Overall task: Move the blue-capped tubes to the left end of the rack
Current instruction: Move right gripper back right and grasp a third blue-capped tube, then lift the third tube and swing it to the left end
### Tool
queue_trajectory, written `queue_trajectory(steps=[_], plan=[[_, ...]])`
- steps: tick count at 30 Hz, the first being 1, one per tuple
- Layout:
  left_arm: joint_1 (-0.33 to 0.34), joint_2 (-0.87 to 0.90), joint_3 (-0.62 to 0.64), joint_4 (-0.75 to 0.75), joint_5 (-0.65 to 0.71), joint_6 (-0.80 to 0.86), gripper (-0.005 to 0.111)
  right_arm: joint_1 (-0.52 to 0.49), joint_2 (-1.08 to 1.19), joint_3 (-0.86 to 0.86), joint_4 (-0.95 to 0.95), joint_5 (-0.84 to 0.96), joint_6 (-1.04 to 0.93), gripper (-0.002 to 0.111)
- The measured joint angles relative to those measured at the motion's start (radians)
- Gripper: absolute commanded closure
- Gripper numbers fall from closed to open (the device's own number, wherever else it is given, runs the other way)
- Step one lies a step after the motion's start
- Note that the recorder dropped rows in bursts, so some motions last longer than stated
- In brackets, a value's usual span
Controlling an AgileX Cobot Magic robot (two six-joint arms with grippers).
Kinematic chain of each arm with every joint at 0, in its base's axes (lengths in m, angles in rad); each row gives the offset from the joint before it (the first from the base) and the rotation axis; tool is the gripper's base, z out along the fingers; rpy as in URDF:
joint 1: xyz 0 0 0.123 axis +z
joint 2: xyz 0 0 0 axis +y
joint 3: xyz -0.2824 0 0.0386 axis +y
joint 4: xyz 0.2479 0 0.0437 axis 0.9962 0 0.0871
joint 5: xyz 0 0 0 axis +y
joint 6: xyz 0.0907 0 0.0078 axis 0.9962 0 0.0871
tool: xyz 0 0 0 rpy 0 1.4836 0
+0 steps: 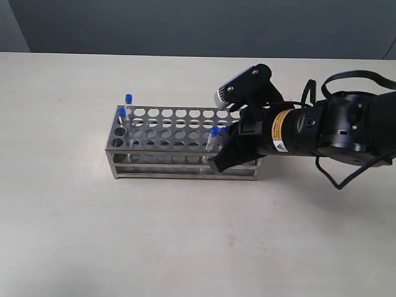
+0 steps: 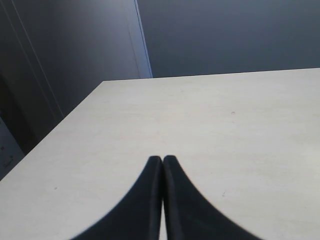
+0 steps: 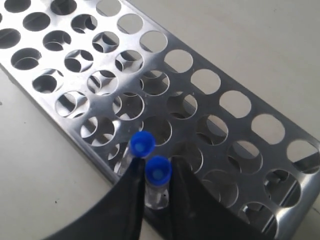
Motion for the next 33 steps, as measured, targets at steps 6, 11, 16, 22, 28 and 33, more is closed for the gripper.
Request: queue_trajectory(steps=[6,11,16,22,28,33], plan=[[0.0,0.0,0.0,0.0,0.0,0.0,0.106,0.0,-0.002,0.0,0.0,0.012,-0.001,0.109],[0.0,0.0,0.0,0.0,0.0,0.0,0.106,0.0,-0.036,0.0,0.0,0.026,-0.001,0.109],[0.0,0.0,0.0,0.0,0.0,0.0,0.106,0.0,-0.066,0.0,0.0,0.036,-0.001,0.109],[0.0,0.0,0.0,0.0,0.0,0.0,0.106,0.002,-0.105,-0.007,-0.019,0.101,-0.001,0.109],[0.0,0.0,0.0,0.0,0.0,0.0,0.106,0.005,-0.169,-0.049,-0.039,0.134,0.003,0.109],[0.0,0.0,0.0,0.0,0.0,0.0,0.106,-0.001,-0.194,-0.117,-0.058,0.14,-0.006,0.109]])
